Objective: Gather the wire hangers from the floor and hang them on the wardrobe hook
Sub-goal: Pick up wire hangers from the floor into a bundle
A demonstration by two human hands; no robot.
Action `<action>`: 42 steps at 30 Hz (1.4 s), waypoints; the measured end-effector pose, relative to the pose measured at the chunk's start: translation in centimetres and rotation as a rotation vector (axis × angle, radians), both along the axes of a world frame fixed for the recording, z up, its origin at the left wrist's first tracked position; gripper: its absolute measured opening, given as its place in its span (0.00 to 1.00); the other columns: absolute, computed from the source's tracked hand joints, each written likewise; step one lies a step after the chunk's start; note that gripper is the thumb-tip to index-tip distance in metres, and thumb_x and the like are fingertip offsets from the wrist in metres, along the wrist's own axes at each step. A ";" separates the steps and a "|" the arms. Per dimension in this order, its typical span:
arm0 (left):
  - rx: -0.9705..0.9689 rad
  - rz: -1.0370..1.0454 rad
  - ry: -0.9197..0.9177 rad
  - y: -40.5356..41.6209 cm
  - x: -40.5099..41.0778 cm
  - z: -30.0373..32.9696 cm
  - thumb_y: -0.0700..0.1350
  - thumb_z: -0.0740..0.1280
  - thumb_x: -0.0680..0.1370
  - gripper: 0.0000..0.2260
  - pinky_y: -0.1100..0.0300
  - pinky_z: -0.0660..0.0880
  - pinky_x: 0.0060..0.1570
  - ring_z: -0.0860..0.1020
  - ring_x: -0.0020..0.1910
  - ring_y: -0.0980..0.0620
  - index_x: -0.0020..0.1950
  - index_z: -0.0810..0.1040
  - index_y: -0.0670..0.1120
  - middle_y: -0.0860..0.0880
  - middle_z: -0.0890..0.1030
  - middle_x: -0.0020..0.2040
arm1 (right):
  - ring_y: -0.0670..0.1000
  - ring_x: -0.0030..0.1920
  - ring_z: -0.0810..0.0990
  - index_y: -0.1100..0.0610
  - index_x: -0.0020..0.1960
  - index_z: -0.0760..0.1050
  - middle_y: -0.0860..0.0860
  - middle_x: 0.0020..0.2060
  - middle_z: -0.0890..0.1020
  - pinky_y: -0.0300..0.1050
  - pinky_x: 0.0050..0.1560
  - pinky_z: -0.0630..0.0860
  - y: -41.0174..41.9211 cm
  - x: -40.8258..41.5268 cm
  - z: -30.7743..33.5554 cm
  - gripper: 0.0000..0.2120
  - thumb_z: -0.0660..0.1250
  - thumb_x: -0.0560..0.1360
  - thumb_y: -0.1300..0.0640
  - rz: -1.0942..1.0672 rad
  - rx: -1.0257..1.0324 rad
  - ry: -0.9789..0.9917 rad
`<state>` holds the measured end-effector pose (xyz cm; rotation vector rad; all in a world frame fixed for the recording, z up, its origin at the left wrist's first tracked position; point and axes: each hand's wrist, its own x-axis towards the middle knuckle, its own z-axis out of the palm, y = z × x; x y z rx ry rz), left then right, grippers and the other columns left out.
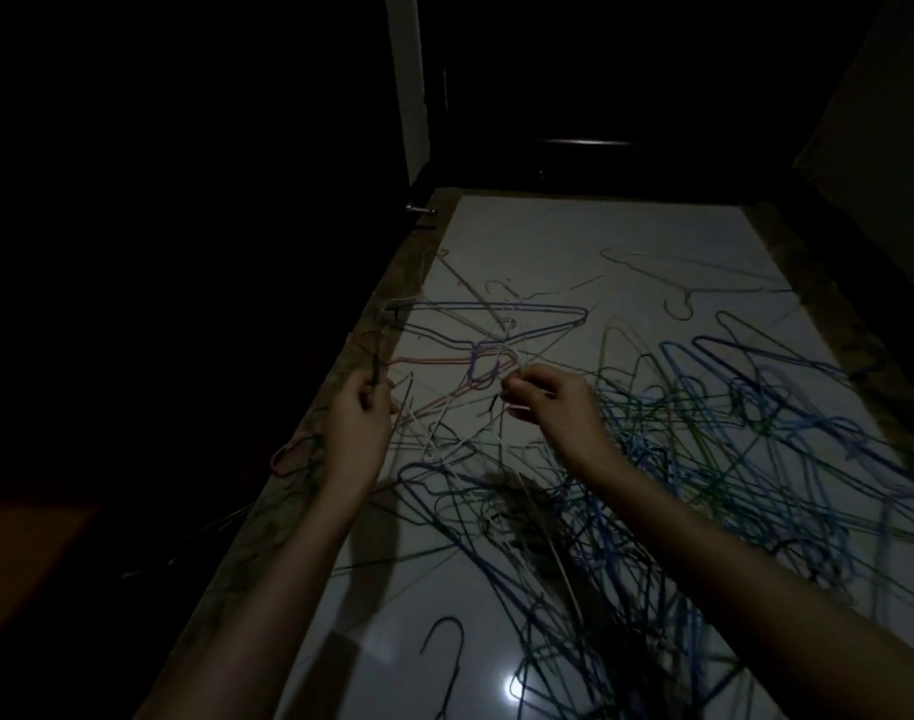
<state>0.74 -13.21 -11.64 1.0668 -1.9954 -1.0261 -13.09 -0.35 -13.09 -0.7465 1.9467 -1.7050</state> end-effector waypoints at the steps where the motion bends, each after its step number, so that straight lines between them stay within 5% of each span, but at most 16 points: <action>1: 0.004 0.014 -0.009 -0.2 0.3 -0.2 0.42 0.59 0.81 0.09 0.74 0.64 0.27 0.69 0.31 0.56 0.44 0.70 0.38 0.49 0.72 0.33 | 0.54 0.47 0.81 0.60 0.45 0.77 0.56 0.43 0.81 0.46 0.50 0.79 -0.2 -0.1 -0.3 0.08 0.60 0.79 0.62 -0.009 0.025 0.012; 5: 0.037 0.071 0.010 -0.7 1.4 -0.8 0.41 0.59 0.81 0.06 0.77 0.64 0.28 0.69 0.32 0.61 0.46 0.71 0.41 0.52 0.71 0.33 | 0.57 0.50 0.79 0.59 0.46 0.72 0.59 0.47 0.79 0.41 0.44 0.76 -0.6 -0.2 -2.1 0.07 0.57 0.80 0.58 0.013 0.152 0.062; 8: 0.078 0.079 0.007 -0.8 1.7 -1.5 0.40 0.59 0.80 0.06 0.77 0.64 0.27 0.71 0.33 0.59 0.44 0.70 0.44 0.52 0.72 0.33 | 0.62 0.55 0.77 0.53 0.44 0.64 0.63 0.52 0.76 0.55 0.48 0.76 -0.9 -0.1 -3.3 0.06 0.59 0.80 0.58 0.042 0.179 -0.049; 11: 0.082 0.074 0.008 -1.3 2.0 -2.3 0.41 0.60 0.80 0.11 0.74 0.64 0.28 0.71 0.33 0.54 0.38 0.68 0.49 0.49 0.72 0.33 | 0.65 0.55 0.75 0.54 0.43 0.60 0.68 0.55 0.71 0.43 0.40 0.76 -1.1 -0.1 -3.6 0.10 0.61 0.79 0.62 0.062 0.151 -0.155; 13: 0.081 0.088 0.010 -1.4 2.1 -2.5 0.40 0.60 0.80 0.10 0.73 0.64 0.28 0.70 0.32 0.56 0.39 0.69 0.47 0.49 0.71 0.33 | 0.61 0.51 0.77 0.54 0.44 0.61 0.65 0.50 0.71 0.37 0.35 0.74 -1.4 -0.1 -3.9 0.09 0.61 0.78 0.63 0.105 0.173 -0.163; 17: 0.101 0.100 0.072 -1.4 2.6 -2.1 0.36 0.59 0.79 0.04 0.77 0.65 0.29 0.70 0.33 0.64 0.45 0.71 0.41 0.51 0.72 0.35 | 0.53 0.45 0.75 0.57 0.45 0.67 0.53 0.42 0.73 0.39 0.40 0.73 -2.4 1.3 -4.9 0.05 0.60 0.78 0.63 0.200 0.251 -0.064; 20: 0.052 0.109 0.088 -2.0 3.5 -2.0 0.38 0.59 0.80 0.04 0.75 0.65 0.31 0.71 0.33 0.62 0.45 0.71 0.42 0.54 0.72 0.34 | 0.51 0.42 0.76 0.56 0.42 0.68 0.53 0.42 0.72 0.47 0.39 0.78 -3.4 2.4 -4.2 0.09 0.57 0.80 0.63 0.197 0.150 -0.220; 25: 0.021 0.173 0.154 -3.0 4.3 -0.9 0.42 0.59 0.81 0.07 0.71 0.66 0.30 0.74 0.34 0.55 0.46 0.74 0.43 0.50 0.76 0.35 | 0.51 0.39 0.77 0.61 0.46 0.66 0.56 0.40 0.72 0.43 0.35 0.82 -5.4 3.3 -2.5 0.07 0.53 0.81 0.64 0.117 -0.114 -0.489; 34: -0.044 0.170 0.213 -2.5 3.1 1.6 0.42 0.58 0.81 0.07 0.67 0.68 0.36 0.73 0.35 0.57 0.46 0.74 0.44 0.52 0.75 0.34 | 0.52 0.41 0.79 0.59 0.46 0.69 0.55 0.41 0.75 0.43 0.34 0.82 -2.0 -1.0 1.0 0.06 0.56 0.81 0.62 -0.115 -0.160 -0.298; 36: 0.032 0.099 0.245 -1.7 1.7 1.7 0.42 0.58 0.81 0.06 0.67 0.68 0.35 0.73 0.35 0.55 0.48 0.74 0.43 0.51 0.75 0.35 | 0.53 0.41 0.79 0.60 0.50 0.69 0.55 0.41 0.76 0.43 0.35 0.82 -0.3 -1.4 1.5 0.03 0.57 0.81 0.62 -0.121 -0.140 -0.255; 39: 0.401 -0.085 0.370 0.8 -0.9 1.9 0.41 0.57 0.82 0.08 0.70 0.67 0.26 0.73 0.28 0.62 0.45 0.73 0.44 0.47 0.77 0.39 | 0.53 0.41 0.80 0.61 0.50 0.70 0.56 0.41 0.77 0.43 0.36 0.82 2.5 -1.7 2.2 0.03 0.58 0.80 0.63 -0.107 -0.095 -0.161; 42: 0.711 -0.242 0.435 4.1 -3.1 2.3 0.40 0.57 0.82 0.08 0.70 0.70 0.27 0.78 0.37 0.57 0.44 0.72 0.45 0.42 0.77 0.48 | 0.52 0.41 0.81 0.60 0.47 0.72 0.56 0.42 0.78 0.45 0.38 0.82 5.5 -1.6 2.7 0.03 0.61 0.78 0.65 -0.068 -0.053 -0.081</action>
